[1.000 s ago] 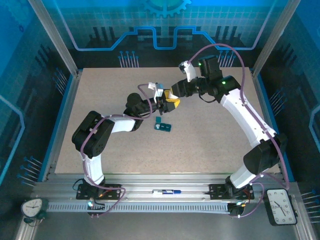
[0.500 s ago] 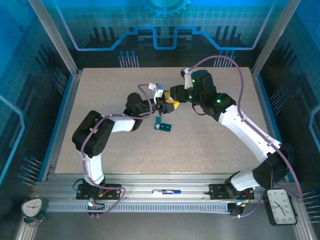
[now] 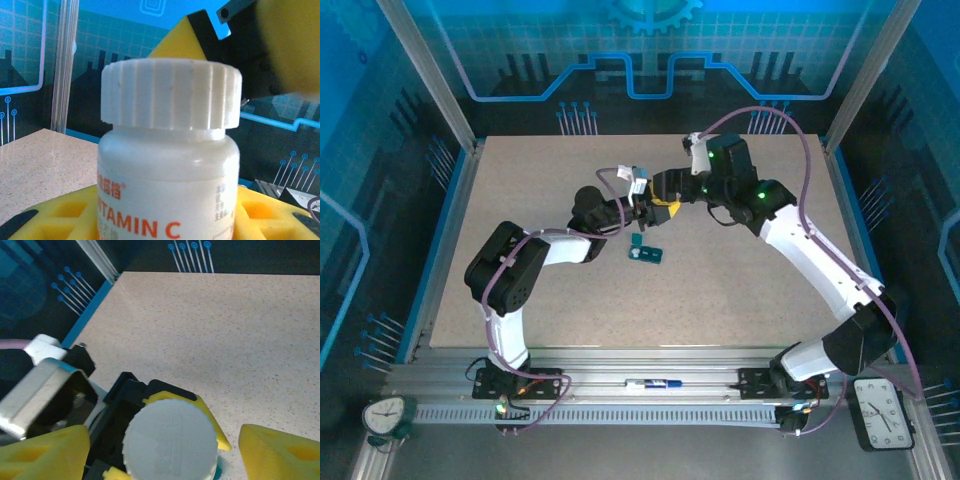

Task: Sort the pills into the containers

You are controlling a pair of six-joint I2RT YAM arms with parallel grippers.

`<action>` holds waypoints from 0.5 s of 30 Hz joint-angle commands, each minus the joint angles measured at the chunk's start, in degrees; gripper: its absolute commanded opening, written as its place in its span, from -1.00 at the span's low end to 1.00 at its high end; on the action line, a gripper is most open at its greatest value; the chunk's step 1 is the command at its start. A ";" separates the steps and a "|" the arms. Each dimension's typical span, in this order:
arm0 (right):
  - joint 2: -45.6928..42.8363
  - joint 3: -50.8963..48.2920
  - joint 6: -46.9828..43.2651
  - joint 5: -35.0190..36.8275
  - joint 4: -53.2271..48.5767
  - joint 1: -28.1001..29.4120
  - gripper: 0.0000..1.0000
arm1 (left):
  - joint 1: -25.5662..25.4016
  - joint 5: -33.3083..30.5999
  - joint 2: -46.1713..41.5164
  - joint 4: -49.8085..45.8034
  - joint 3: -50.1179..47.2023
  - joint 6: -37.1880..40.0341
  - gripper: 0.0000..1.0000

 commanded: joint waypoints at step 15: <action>3.40 8.06 -18.01 -11.96 -5.10 -5.17 0.66 | -0.26 0.01 0.17 2.77 2.00 0.29 -1.00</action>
